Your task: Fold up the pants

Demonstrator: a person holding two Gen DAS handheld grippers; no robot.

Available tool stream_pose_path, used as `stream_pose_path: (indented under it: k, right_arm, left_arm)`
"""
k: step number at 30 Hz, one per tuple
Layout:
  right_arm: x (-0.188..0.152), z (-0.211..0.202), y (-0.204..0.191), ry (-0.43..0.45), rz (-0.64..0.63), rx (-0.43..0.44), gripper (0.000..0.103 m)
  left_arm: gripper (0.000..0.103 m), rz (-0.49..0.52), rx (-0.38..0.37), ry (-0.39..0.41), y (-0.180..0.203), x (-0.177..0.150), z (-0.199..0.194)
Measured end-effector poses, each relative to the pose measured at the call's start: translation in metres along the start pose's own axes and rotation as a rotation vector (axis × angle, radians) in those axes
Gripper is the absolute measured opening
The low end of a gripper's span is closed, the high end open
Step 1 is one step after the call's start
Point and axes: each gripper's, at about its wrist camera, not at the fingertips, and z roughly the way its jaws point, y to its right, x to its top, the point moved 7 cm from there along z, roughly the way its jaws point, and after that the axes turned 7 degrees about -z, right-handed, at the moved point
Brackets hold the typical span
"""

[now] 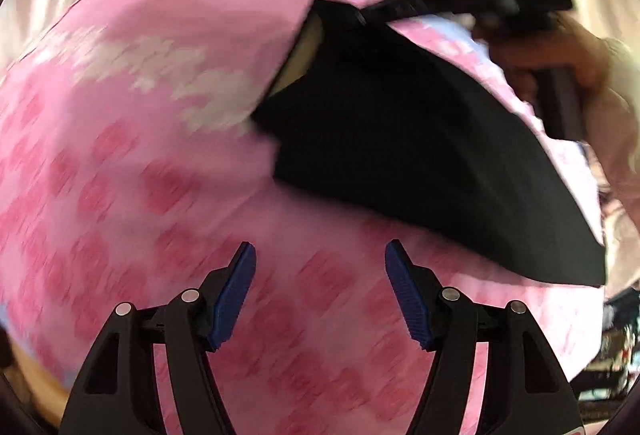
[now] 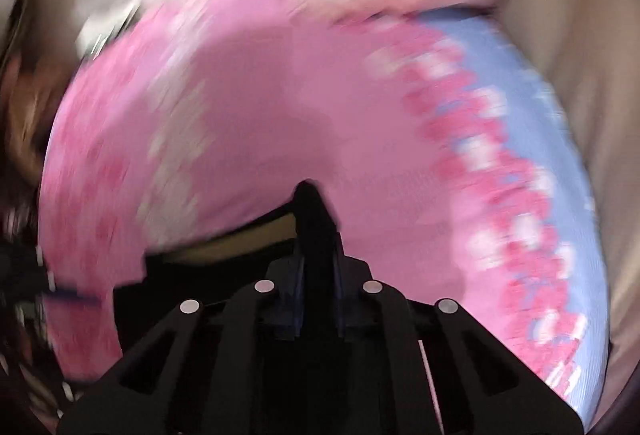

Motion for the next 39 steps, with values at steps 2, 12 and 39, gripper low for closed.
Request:
stream_pose_path:
  k: [2,12,39]
  right_arm:
    - [-0.004,0.012,0.017,-0.015,0.046,-0.007,0.016]
    - [-0.062,-0.079,-0.044,0.158,0.029,-0.045,0.078]
    - [-0.024,-0.141,0.033,0.367,0.295,-0.265,0.01]
  left_arm:
    - [0.069,0.001,-0.042,0.01,0.012,0.01,0.004]
    - [0.069,0.07,0.035,0.003,-0.02,0.016,-0.005]
    - [0.02,0.416,0.007,-0.116,-0.004,0.074,0.044]
